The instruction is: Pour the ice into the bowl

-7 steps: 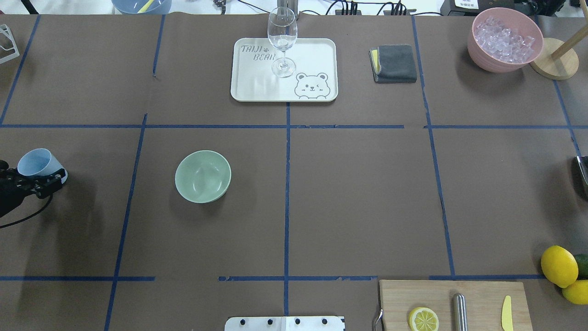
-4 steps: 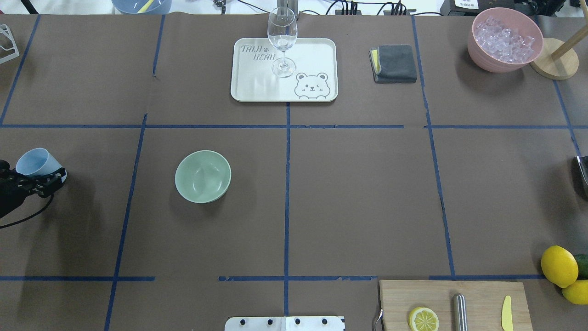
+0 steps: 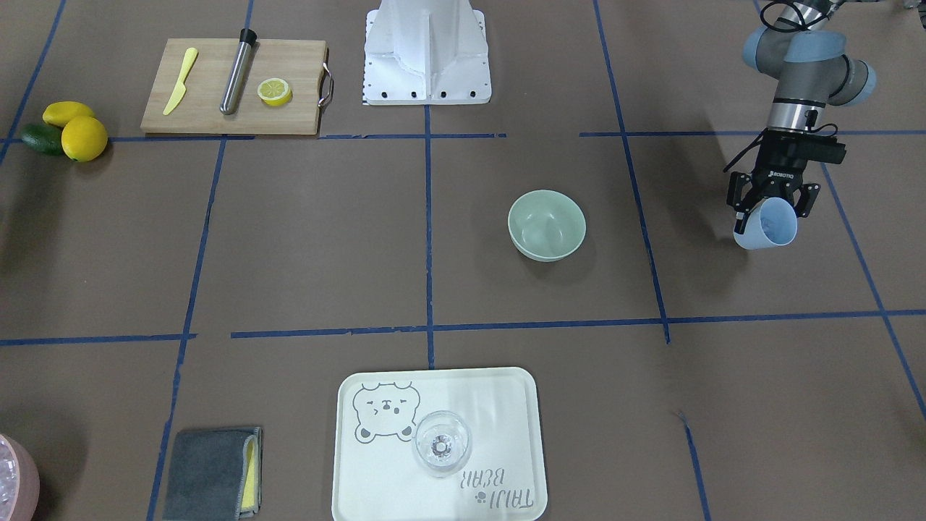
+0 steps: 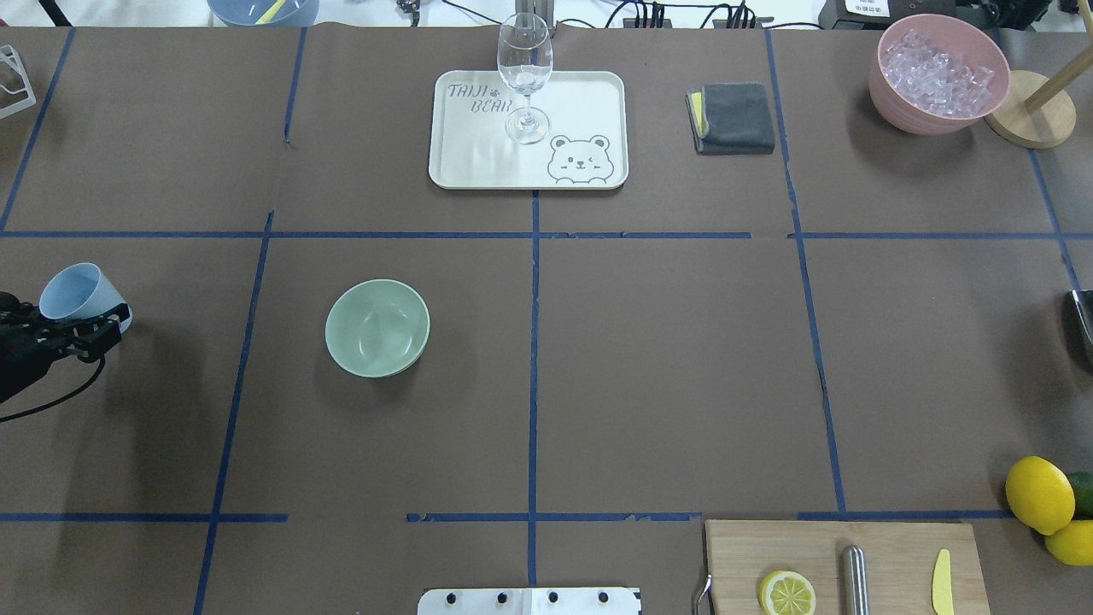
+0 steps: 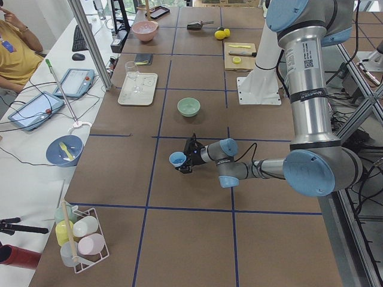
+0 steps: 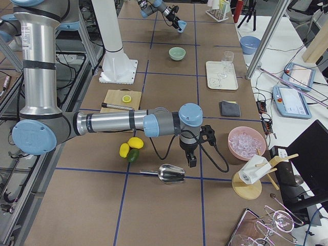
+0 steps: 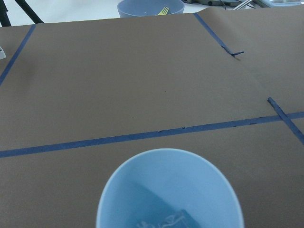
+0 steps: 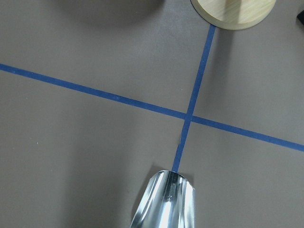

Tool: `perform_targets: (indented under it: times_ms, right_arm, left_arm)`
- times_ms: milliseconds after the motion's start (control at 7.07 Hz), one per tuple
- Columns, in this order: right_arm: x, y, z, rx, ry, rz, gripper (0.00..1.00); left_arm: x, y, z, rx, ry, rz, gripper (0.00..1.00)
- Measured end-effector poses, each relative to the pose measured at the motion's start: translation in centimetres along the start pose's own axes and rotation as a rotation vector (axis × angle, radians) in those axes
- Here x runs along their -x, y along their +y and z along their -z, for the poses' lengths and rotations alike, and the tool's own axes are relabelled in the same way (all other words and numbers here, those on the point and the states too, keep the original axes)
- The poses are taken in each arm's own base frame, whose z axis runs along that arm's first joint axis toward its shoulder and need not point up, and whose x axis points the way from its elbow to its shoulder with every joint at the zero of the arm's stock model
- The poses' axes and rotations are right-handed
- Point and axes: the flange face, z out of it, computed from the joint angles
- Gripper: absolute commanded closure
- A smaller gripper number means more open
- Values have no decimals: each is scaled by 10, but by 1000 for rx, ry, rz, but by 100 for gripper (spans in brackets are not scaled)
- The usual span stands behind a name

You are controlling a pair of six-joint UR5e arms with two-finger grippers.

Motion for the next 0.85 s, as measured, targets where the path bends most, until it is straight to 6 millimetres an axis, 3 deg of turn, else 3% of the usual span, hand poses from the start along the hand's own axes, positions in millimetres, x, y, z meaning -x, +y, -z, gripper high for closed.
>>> perform_targets:
  times_ms: [566,848]
  right_arm:
    - [-1,4,-1,4,-1,-5,0]
    - [-2,6,-2,5,-1,-6,0]
  left_arm:
    - [-59,-68,5,-118,128,-241,100]
    - [-79,-85,-1,-160,146,-304,100]
